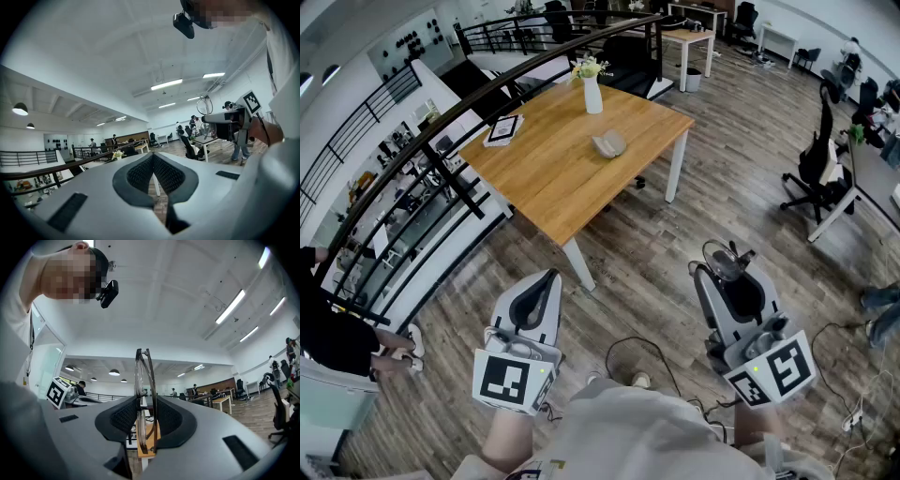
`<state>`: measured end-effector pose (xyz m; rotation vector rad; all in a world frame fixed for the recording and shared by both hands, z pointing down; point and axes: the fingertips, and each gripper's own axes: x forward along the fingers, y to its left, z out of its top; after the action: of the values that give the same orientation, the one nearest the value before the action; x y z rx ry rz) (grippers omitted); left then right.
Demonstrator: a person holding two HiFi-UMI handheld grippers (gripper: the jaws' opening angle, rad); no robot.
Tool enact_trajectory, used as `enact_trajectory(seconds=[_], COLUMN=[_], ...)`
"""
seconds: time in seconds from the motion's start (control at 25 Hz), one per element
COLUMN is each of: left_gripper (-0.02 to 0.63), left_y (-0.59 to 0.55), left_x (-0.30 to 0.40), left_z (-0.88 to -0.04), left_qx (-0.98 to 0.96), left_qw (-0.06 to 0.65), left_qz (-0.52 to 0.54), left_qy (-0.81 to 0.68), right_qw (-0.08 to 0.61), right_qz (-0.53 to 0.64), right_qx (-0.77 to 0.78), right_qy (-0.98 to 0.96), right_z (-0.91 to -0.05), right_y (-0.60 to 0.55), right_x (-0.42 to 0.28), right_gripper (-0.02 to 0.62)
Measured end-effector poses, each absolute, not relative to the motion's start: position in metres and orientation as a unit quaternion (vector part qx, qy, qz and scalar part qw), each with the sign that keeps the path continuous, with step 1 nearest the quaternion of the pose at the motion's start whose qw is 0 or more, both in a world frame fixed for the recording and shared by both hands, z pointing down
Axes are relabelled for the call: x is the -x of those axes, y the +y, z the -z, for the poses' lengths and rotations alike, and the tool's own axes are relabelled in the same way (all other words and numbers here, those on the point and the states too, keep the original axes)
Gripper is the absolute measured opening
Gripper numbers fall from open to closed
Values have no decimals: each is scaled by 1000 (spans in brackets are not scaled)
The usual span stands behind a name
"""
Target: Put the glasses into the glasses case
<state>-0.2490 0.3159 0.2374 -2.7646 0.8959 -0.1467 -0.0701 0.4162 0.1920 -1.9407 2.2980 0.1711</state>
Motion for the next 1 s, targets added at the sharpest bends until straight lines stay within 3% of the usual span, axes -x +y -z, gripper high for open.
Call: enact_trajectory(seconds=[0.24, 1.0], left_gripper=[17, 17], left_y=[313, 320], left_x=[242, 197], left_z=[-233, -238], left_qx=[944, 942], left_qw=[115, 133], left_qz=[47, 61], left_qy=[307, 302], right_qw=[103, 76], right_qz=[-42, -23], right_qx=[646, 641], right_qy=[755, 764], right_z=[-189, -215], right_y=[416, 416], right_x=[56, 17], right_gripper=[135, 135])
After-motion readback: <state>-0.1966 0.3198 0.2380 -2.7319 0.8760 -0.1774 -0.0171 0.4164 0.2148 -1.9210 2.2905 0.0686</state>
